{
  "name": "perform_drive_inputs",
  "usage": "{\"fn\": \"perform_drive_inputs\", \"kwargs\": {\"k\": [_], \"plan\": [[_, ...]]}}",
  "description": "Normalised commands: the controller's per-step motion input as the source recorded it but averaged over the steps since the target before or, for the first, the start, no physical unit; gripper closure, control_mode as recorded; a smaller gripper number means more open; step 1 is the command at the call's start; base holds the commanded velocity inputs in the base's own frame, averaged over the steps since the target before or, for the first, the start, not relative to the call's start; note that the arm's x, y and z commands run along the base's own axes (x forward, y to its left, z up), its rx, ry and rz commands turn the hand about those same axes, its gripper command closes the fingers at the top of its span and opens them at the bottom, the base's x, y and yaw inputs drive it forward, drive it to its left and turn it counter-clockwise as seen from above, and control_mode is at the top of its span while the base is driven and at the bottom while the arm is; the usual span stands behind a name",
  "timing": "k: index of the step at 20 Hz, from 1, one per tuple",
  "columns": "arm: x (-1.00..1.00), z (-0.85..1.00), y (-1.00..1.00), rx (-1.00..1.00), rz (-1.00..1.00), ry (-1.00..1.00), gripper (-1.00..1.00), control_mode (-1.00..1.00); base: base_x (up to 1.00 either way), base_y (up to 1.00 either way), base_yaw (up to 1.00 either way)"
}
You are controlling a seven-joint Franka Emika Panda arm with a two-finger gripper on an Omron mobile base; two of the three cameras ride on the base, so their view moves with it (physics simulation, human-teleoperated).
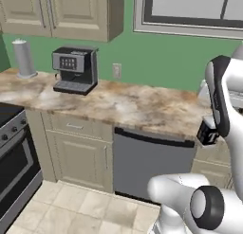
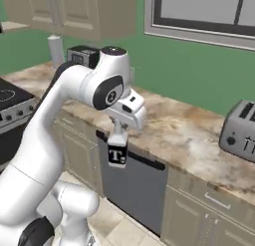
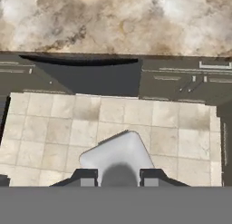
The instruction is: Place the drinks on the dining counter in a tight cluster.
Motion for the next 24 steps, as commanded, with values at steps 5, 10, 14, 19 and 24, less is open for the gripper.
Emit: {"fn": "perform_drive_inputs", "kwargs": {"k": [5, 10, 14, 19, 24], "plan": [[0.00, 0.00, 0.00, 0.00, 0.00, 0.00, 1.00, 1.00, 0.01, 0.01, 1.00], [0.00, 0.00, 0.00, 0.00, 0.00, 0.00, 1.00, 1.00, 0.01, 0.01, 1.00], [0.00, 0.00, 0.00, 0.00, 0.00, 0.00, 1.00, 1.00, 0.00, 0.09, 1.00], [0.00, 0.00, 0.00, 0.00, 0.00, 0.00, 1.00, 1.00, 0.00, 0.11, 1.00], [0.00, 0.00, 0.00, 0.00, 0.00, 0.00, 1.00, 1.00, 0.00, 0.09, 1.00]]}}
